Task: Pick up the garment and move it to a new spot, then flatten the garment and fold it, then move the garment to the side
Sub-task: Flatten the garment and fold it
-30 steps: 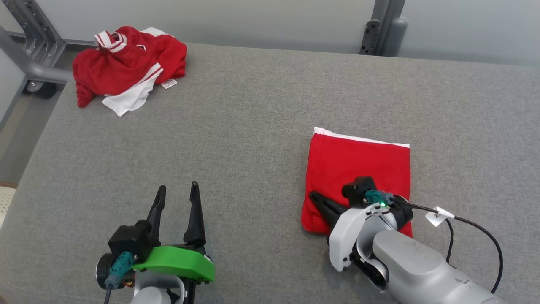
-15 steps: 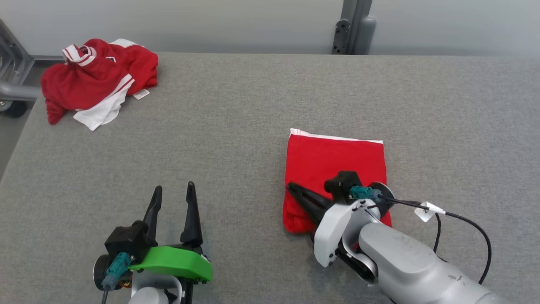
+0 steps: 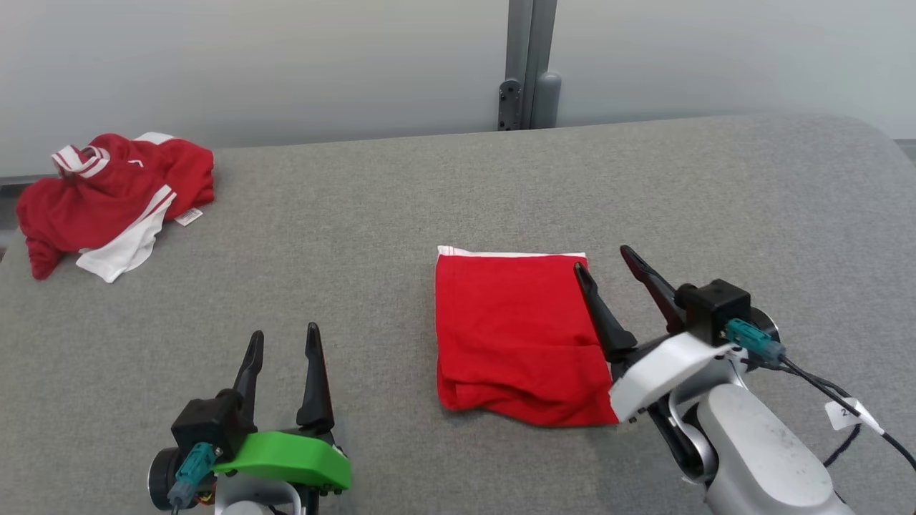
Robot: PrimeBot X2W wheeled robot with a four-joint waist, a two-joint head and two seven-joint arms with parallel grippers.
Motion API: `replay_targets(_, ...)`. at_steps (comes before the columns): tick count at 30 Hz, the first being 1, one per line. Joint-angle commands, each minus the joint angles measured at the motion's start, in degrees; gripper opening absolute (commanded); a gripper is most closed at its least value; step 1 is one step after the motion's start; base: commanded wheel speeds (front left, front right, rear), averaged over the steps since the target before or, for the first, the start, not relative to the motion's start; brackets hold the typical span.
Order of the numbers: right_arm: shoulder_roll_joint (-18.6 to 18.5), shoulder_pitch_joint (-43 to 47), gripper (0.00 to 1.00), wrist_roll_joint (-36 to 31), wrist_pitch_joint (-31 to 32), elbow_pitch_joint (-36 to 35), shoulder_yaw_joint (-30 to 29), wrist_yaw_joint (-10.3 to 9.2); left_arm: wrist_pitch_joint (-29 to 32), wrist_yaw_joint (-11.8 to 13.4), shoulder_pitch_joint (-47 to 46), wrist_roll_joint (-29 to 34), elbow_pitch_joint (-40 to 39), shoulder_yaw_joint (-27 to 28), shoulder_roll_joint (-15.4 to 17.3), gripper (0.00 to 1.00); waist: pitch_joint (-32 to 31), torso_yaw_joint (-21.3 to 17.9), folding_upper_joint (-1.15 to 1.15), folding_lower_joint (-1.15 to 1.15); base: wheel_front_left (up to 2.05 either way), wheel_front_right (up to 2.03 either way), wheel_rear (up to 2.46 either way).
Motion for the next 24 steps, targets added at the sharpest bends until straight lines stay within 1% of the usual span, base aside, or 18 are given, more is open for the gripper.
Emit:
replay_targets(1, 0.4, 2.4, 1.0, -1.8, -0.2, -1.6, -2.5, -0.02, -0.3, 0.0, 0.9, 0.9, -0.2, 0.4, 0.2, 1.0, -1.9, -2.0, 0.0, 0.0, 0.0, 0.0, 0.0)
replay_targets(6, 2.5, 9.3, 1.0, -6.2, -0.2, -7.1, -11.5, -0.02, -0.3, -0.1, 2.3, 1.3, -1.0, 1.3, -0.5, 1.0, -2.6, -2.6, 0.0, 0.0, 0.0, 0.0, 0.0)
replay_targets(10, 4.1, 14.2, 1.0, -8.7, -0.2, -10.9, -15.8, -0.02, -0.3, 0.3, 4.1, 2.8, -1.9, 2.5, -0.9, 1.0, -2.8, -2.9, 0.0, 0.0, 0.0, 0.0, 0.0)
replay_targets(16, 5.4, 18.2, 1.0, -10.5, -0.2, -14.4, -17.8, -0.02, -0.3, -0.4, 7.0, 4.8, -3.6, 5.0, -1.7, 1.0, -2.6, -3.1, 0.0, 0.0, 0.0, 0.0, 0.0)
replay_targets(24, 5.8, 18.8, 1.0, -11.7, -0.2, -14.8, -18.1, -0.02, -0.2, -1.6, 7.9, 6.7, -3.1, 6.1, -2.4, 1.0, -2.4, -2.5, 0.0, 0.0, 0.0, 0.0, 0.0)
